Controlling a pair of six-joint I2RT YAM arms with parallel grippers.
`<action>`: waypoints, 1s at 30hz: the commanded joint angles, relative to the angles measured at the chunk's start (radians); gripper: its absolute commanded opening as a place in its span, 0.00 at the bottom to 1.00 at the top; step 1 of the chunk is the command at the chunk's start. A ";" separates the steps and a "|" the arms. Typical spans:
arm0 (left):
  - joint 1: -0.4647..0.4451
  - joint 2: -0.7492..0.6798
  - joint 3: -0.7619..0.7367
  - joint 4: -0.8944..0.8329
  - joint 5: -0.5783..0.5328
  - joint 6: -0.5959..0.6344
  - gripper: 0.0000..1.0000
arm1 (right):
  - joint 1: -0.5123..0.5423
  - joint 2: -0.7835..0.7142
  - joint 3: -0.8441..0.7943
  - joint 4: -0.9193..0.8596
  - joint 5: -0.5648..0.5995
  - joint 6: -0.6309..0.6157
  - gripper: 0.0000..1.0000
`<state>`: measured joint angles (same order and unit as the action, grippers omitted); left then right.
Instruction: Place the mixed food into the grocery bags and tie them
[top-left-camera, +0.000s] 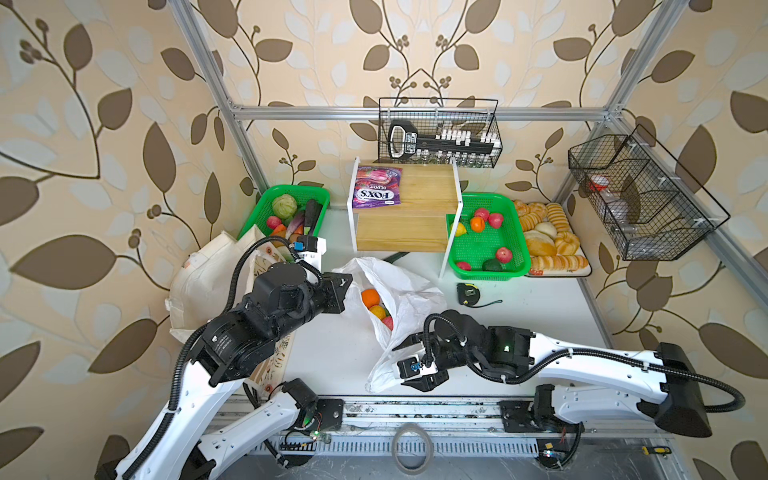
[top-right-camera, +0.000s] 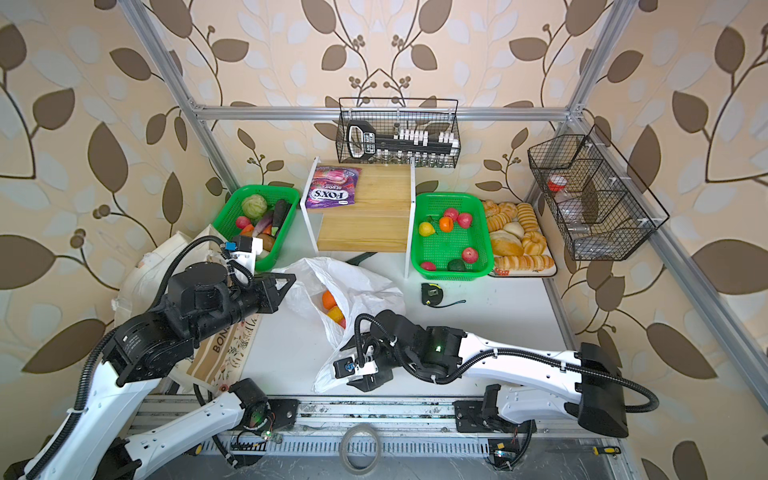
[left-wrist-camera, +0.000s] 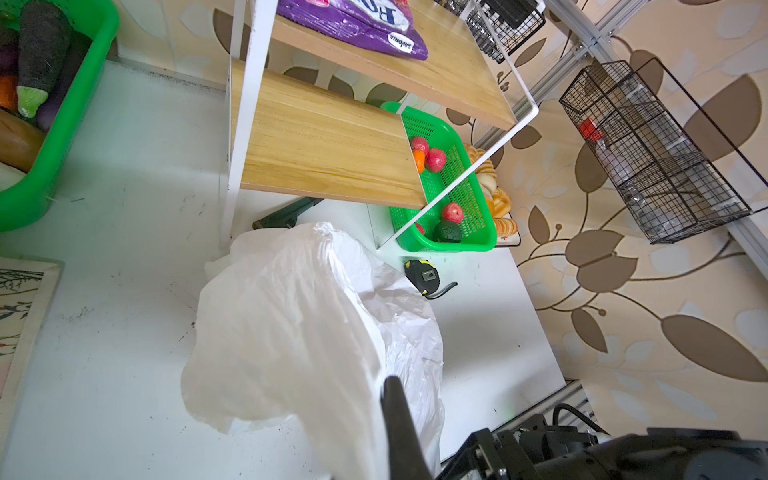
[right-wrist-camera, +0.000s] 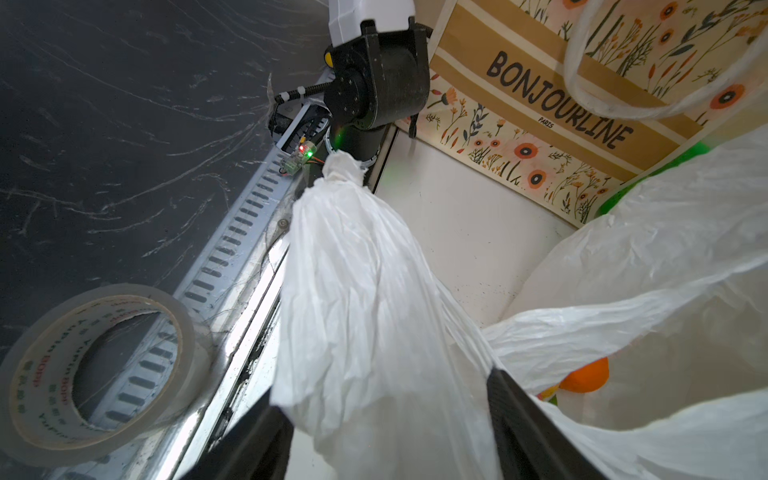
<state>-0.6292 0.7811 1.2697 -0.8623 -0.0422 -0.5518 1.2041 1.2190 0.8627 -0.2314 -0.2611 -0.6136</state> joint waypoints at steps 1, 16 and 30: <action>-0.005 -0.003 0.003 0.037 -0.004 -0.012 0.00 | 0.008 0.038 -0.008 0.031 0.009 -0.012 0.59; -0.004 0.014 0.107 0.008 0.024 -0.003 0.00 | -0.105 -0.264 -0.101 0.295 0.108 0.395 0.00; -0.005 0.147 0.360 -0.177 -0.043 0.151 0.63 | -0.487 -0.309 0.015 0.153 0.154 1.031 0.00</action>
<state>-0.6292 0.8963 1.5864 -0.9825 -0.0086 -0.4591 0.7750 0.8753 0.8337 -0.0055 -0.1184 0.2234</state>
